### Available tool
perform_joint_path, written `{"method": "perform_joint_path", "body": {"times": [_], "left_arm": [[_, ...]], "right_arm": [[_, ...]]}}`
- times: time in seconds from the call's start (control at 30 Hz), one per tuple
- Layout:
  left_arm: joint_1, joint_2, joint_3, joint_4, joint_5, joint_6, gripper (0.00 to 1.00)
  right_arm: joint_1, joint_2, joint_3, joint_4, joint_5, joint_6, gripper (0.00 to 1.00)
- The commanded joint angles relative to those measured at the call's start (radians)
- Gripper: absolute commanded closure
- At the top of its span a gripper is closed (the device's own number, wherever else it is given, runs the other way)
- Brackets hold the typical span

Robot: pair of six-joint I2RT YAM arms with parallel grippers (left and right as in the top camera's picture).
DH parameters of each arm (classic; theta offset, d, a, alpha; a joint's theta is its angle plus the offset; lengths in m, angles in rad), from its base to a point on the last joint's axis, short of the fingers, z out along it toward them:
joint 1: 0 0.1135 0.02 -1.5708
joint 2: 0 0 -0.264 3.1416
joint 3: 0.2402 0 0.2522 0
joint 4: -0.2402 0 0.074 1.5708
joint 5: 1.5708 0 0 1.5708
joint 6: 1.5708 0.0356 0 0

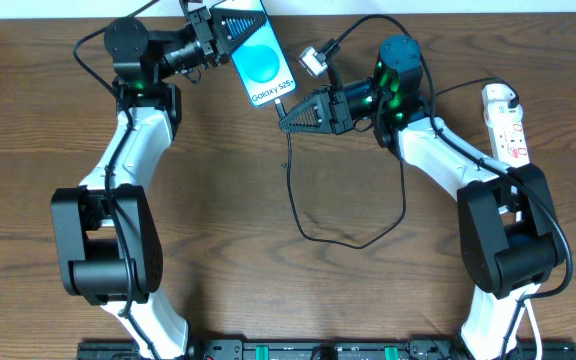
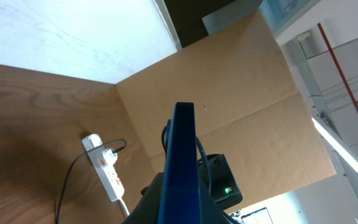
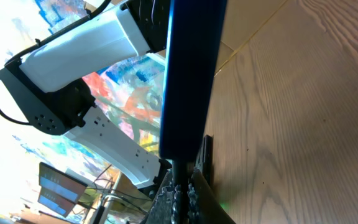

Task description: Plug charger to phone and switch on socket

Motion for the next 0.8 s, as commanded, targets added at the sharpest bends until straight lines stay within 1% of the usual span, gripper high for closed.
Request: {"method": "perform_joint_path", "body": {"times": [0.0,0.23,0.47,0.77], "left_arm": [[-0.011,-0.021,0.019,0.011,0.01,0.02,0.92],[-0.011,-0.021,0.019,0.011,0.012,0.02,0.93],[-0.011,-0.021,0.019,0.011,0.027,0.019,0.93],[-0.011,-0.021,0.019,0.011,0.026,0.003,0.92]], "right_arm": [[-0.008,0.008,0.013,0.007,-0.011,0.013,0.99],[-0.008,0.008,0.013,0.019,-0.011,0.026,0.99],[-0.013,0.008,0.013,0.156,-0.005,0.118,0.99],[-0.014,0.008,0.012,0.129,0.002,0.114,0.99]]}}
